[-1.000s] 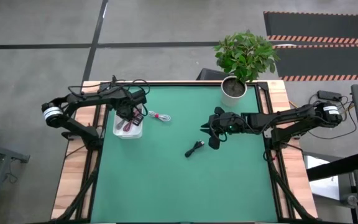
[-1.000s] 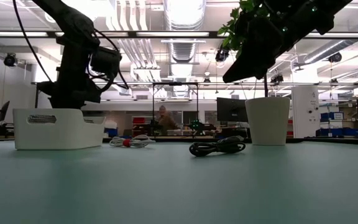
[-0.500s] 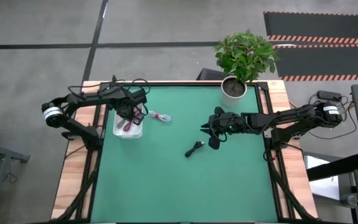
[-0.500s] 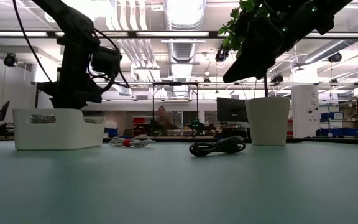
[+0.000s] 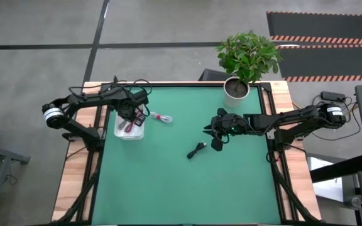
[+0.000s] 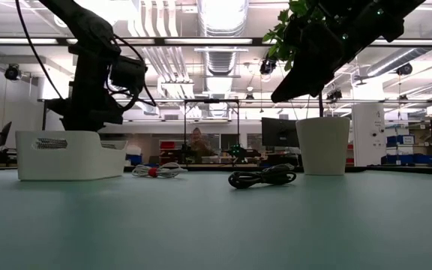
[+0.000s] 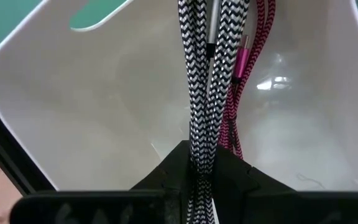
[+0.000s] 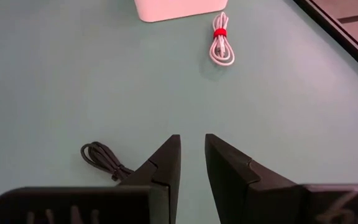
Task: Pick and place USB-C Cables
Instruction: Put the gray charger cable into the white bin, then put the white charger cable into the white bin
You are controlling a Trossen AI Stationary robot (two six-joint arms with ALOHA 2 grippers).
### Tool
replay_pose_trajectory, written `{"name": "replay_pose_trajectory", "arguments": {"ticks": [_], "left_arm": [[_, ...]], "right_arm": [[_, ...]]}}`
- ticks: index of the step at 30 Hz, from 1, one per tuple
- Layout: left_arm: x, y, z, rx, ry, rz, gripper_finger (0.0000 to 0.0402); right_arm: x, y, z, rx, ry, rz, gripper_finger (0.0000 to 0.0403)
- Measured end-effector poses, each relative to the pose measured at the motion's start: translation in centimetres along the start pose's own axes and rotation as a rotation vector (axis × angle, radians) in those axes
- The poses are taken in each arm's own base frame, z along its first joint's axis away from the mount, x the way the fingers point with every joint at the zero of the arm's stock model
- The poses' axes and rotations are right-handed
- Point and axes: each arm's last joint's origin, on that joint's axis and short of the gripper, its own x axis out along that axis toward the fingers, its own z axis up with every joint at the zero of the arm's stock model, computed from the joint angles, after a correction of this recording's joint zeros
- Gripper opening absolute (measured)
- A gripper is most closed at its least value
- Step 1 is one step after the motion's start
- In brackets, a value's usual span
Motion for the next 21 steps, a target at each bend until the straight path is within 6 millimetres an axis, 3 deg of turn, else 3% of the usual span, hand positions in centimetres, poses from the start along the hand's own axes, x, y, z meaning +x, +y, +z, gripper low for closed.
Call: {"name": "replay_pose_trajectory", "arguments": {"ticks": [11, 21], "left_arm": [[0.00, -0.02, -0.01, 0.000, 0.003, -0.006, 0.0042], [-0.34, -0.07, 0.23, 0.030, -0.009, -0.010, 0.0138]], "right_arm": [[0.00, 0.00, 0.00, -0.006, 0.000, 0.000, 0.0066], [-0.01, 0.03, 0.09, -0.003, -0.009, 0.002, 0.0066]]}}
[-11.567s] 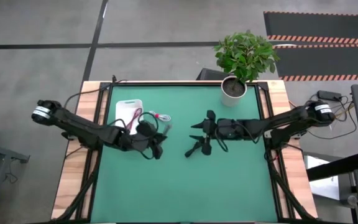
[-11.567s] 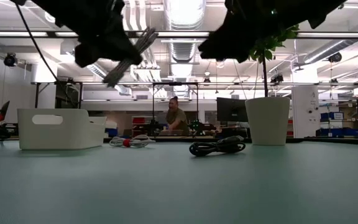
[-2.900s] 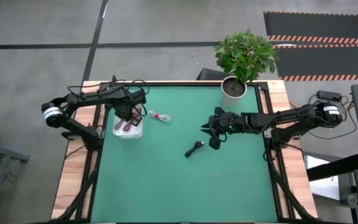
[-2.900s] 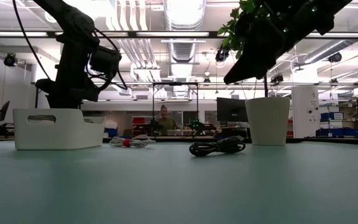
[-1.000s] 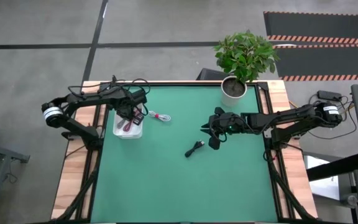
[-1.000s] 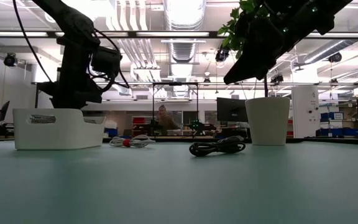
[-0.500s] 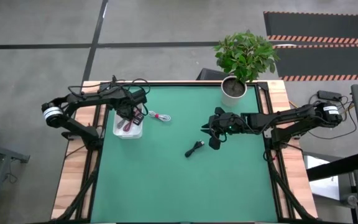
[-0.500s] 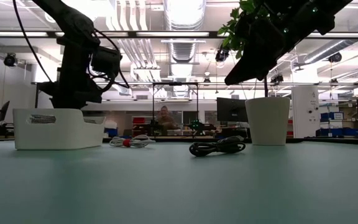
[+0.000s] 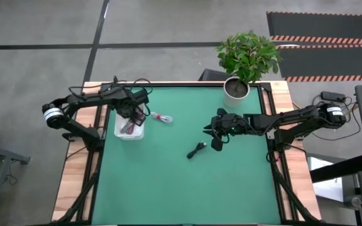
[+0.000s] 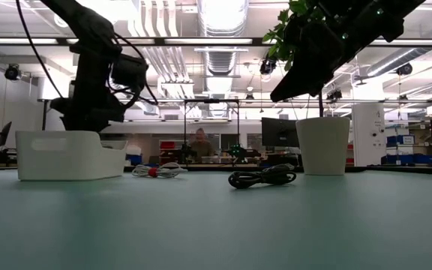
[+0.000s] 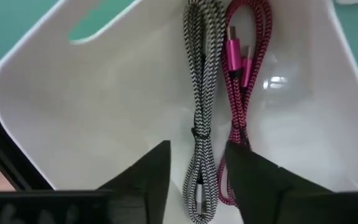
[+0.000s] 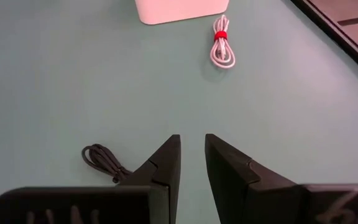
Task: Pick and place USB-C Cables
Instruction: Put the white charger cable into the white bin
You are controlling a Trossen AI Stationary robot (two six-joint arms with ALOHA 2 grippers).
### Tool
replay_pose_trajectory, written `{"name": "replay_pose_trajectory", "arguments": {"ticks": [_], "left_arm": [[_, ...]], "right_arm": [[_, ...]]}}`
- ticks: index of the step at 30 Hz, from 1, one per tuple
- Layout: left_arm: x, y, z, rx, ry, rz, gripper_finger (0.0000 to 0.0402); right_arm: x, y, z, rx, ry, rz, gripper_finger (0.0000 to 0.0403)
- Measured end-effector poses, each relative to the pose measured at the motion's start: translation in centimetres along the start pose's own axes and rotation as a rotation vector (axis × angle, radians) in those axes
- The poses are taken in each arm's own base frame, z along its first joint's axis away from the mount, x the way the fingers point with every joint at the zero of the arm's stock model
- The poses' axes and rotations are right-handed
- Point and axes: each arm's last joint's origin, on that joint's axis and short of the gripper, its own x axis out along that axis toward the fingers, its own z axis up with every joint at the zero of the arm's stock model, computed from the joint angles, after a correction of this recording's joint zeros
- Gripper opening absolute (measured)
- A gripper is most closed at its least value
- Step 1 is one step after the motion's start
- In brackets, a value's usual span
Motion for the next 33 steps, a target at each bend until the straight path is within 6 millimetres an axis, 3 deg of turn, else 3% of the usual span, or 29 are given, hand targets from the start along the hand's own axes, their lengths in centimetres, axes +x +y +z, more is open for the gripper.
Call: {"name": "replay_pose_trajectory", "arguments": {"ticks": [7, 13, 23, 33], "left_arm": [[-1.7, -0.4, 0.6, 0.060, -0.065, -0.028, 0.0162], [-5.0, -1.2, 0.1, 0.143, -0.208, -0.085, 0.0162], [-11.9, -3.5, -2.0, 0.228, -0.658, -0.354, 0.0162], [-14.5, -6.9, -5.1, 0.402, -0.832, -0.556, 0.0162]], "right_arm": [[-0.2, 1.3, -0.1, 0.072, 0.004, 0.052, 0.0066], [-0.6, 3.6, -0.5, 0.123, 0.018, 0.135, 0.0066], [-1.4, 7.2, -0.6, 0.198, -0.033, 0.274, 0.0066], [-2.5, 10.2, -1.6, 0.277, 0.022, 0.373, 0.0066]]}}
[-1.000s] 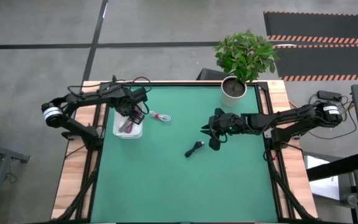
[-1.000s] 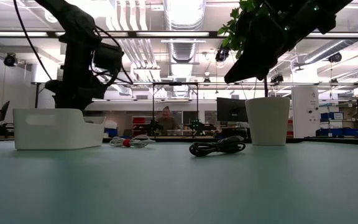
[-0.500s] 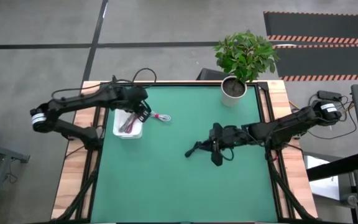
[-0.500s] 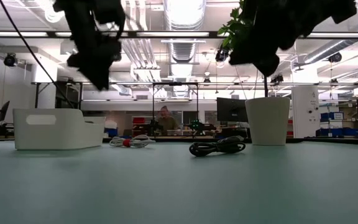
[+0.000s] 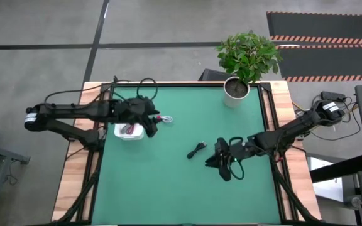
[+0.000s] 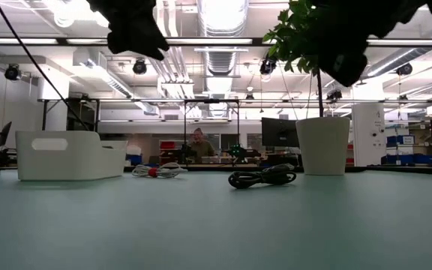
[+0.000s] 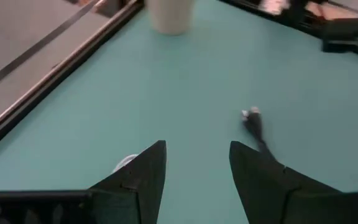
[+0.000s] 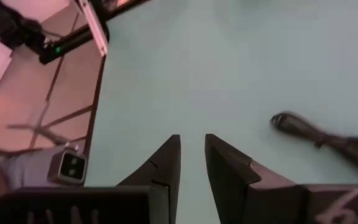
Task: Pick and place USB-C Cables
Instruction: Put the white charger cable into the white bin
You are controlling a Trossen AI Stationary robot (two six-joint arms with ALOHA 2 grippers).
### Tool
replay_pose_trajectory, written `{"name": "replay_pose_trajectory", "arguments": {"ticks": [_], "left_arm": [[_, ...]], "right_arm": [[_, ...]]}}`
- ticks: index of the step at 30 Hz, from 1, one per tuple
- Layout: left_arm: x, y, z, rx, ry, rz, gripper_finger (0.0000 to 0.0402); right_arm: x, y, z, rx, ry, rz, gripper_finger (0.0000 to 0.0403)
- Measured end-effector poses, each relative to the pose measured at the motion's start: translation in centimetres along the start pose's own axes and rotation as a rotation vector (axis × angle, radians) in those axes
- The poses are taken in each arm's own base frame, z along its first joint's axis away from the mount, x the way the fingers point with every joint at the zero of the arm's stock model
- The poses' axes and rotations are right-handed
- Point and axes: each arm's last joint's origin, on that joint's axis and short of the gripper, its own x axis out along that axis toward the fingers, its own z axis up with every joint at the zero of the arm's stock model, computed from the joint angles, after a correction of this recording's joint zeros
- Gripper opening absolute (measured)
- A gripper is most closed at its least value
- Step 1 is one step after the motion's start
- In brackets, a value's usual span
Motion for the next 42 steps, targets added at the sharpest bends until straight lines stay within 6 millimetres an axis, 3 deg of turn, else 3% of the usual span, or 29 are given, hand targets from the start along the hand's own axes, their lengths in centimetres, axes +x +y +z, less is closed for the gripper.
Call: {"name": "replay_pose_trajectory", "arguments": {"ticks": [12, 17, 24, 33, 42], "left_arm": [[1.7, -4.6, -2.3, 0.334, 0.119, -0.204, 0.0162], [3.3, -5.6, -2.7, 0.420, 0.177, -0.278, 0.0162], [6.0, -6.3, -2.1, 0.611, 0.254, -0.239, 0.0162], [10.5, -5.0, -3.6, 0.718, 0.418, -0.125, 0.0162], [12.3, -1.6, -3.2, 0.689, 0.483, -0.074, 0.0162]], "right_arm": [[-0.3, 1.1, -2.0, 0.022, 0.088, -0.041, 0.0066], [-0.3, 0.8, -1.8, -0.053, 0.037, -0.108, 0.0066], [-0.3, 0.4, -1.4, -0.065, 0.015, -0.138, 0.0066], [-0.2, 0.1, -1.2, -0.131, -0.028, -0.208, 0.0066], [-0.2, -0.3, -0.9, -0.156, -0.079, -0.289, 0.0066]]}}
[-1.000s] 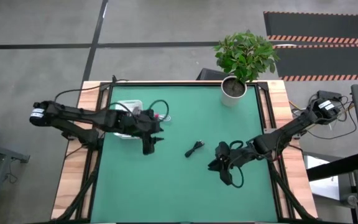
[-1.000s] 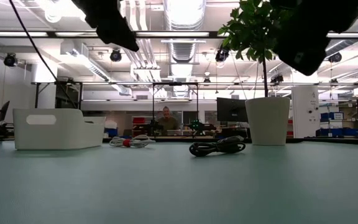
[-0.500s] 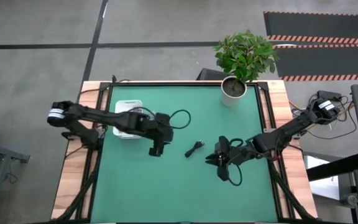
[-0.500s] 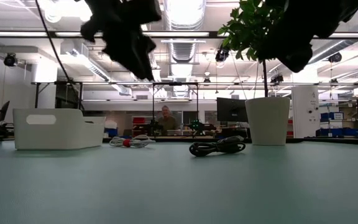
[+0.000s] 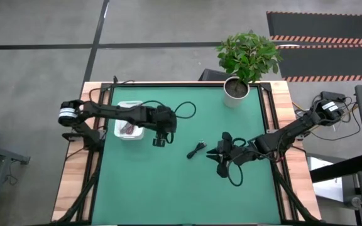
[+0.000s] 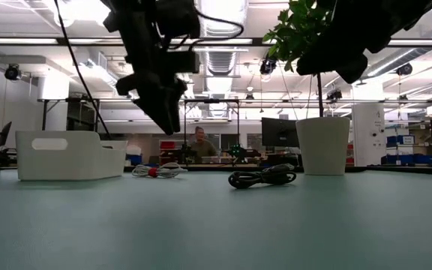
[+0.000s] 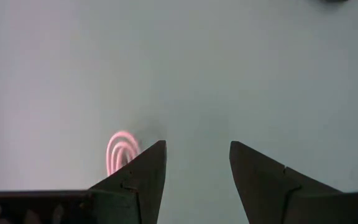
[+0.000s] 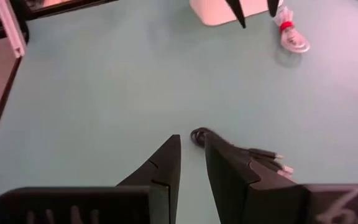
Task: Pick and place USB-C Cables
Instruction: Put the white charger cable into the white bin
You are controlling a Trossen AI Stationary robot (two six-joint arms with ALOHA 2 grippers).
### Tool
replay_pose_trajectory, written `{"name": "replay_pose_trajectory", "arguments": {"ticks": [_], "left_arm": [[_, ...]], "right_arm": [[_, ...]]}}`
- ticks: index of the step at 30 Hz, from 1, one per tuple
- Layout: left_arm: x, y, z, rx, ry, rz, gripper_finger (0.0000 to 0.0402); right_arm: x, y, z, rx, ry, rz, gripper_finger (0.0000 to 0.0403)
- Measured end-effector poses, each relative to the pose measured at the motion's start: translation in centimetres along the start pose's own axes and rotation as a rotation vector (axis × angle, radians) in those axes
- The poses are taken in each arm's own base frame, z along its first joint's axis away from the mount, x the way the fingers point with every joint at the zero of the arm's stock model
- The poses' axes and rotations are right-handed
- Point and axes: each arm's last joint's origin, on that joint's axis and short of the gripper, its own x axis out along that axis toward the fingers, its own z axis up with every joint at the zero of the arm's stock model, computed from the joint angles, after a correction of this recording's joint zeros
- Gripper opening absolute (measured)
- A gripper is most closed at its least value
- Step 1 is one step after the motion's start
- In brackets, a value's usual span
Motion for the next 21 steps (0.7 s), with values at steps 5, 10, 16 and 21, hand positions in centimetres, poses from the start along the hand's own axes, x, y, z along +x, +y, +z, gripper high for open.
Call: {"name": "replay_pose_trajectory", "arguments": {"ticks": [5, 10, 16, 21], "left_arm": [[0.2, 1.1, -0.5, 0.019, 0.019, 0.007, 0.0162], [0.3, 2.2, -0.8, 0.035, 0.018, 0.022, 0.0162], [0.5, 3.9, -1.4, 0.041, 0.017, 0.052, 0.0162], [0.6, 4.2, -1.6, 0.084, 0.024, 0.054, 0.0161]], "right_arm": [[0.0, -0.2, 0.2, -0.058, -0.040, -0.064, 0.0066], [0.1, -0.3, 0.3, -0.087, -0.057, -0.100, 0.0066], [0.1, -0.3, 0.3, -0.085, -0.060, -0.105, 0.0066], [0.1, -0.3, 0.3, -0.089, -0.060, -0.106, 0.0066]]}}
